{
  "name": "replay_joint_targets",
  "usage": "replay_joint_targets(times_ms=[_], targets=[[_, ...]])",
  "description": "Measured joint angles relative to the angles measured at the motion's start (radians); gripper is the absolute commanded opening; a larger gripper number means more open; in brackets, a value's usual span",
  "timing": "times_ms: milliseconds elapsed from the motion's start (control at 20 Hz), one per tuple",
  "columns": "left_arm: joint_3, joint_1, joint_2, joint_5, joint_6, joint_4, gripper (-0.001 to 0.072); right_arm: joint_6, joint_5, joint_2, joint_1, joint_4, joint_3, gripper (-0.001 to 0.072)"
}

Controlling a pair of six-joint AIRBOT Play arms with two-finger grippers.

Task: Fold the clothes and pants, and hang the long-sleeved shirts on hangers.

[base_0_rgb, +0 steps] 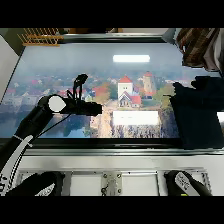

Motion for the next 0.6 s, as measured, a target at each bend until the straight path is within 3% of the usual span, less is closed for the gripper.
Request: replay_joint_targets(times_ms=[600], targets=[[0.0, 0.0, 0.0, -0.008, 0.0, 0.0, 0.0014, 0.026, 0.082, 0.112, -0.001, -0.254, -0.378, 0.0045]])
